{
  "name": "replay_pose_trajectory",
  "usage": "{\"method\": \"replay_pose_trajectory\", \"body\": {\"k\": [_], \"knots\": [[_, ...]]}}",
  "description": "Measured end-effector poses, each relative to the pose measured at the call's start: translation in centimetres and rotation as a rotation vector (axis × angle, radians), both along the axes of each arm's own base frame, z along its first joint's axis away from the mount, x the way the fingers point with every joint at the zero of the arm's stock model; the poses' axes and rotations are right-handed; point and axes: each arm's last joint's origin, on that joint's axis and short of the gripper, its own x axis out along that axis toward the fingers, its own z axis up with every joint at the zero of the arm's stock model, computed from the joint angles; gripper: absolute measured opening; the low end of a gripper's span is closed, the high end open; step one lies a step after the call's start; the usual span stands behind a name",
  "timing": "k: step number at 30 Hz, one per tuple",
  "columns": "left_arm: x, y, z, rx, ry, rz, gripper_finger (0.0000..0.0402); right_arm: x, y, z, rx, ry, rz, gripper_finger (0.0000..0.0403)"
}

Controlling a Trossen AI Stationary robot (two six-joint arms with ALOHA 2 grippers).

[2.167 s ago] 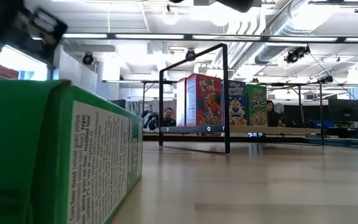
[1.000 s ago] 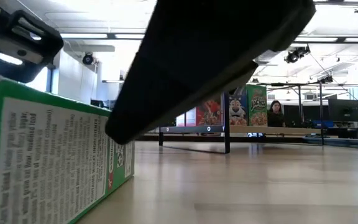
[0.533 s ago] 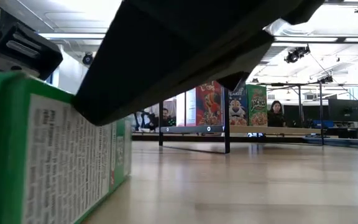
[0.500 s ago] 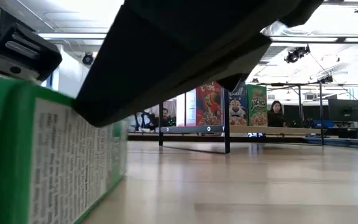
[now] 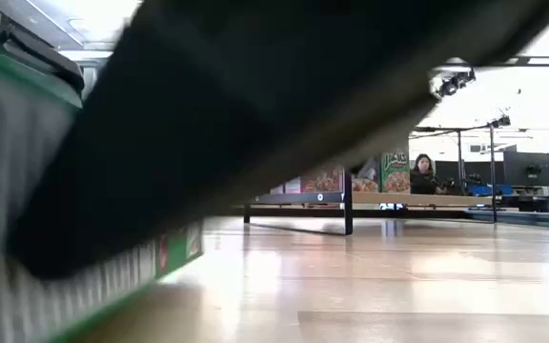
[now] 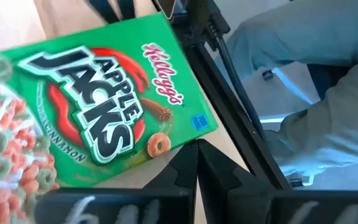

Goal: Stack cereal on shelf
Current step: Put the green cereal box on the shelf aligned with the other green cereal boxes

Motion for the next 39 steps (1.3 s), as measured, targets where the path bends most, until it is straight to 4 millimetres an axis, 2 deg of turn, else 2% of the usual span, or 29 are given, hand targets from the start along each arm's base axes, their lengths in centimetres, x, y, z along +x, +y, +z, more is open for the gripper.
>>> {"method": "replay_pose_trajectory", "body": {"k": [4,12,15,22,30,39], "knots": [[-0.2,0.1,1.0,-0.008,-0.015,-0.008,0.0,-0.1,0.2,1.3,0.01,-0.041,0.011,0.0002],[-0.7,1.0,4.6,-0.021,-0.1,0.029,0.0,0.4,0.6,2.9,0.017,-0.045,0.016,0.0002],[-0.9,1.2,5.2,-0.027,-0.106,0.034,0.0,0.6,0.7,3.5,0.009,-0.042,0.011,0.0002],[-0.9,1.5,5.7,-0.046,-0.103,0.063,0.0,0.7,0.6,4.8,-0.042,-0.011,-0.013,0.0002],[-0.4,2.1,5.6,-0.072,-0.065,0.132,0.0,0.8,1.0,6.6,-0.023,-0.005,0.007,0.0002],[-0.2,4.0,5.1,-0.122,-0.029,0.225,0.0,0.9,0.3,6.5,-0.014,0.044,-0.067,0.0002]]}}
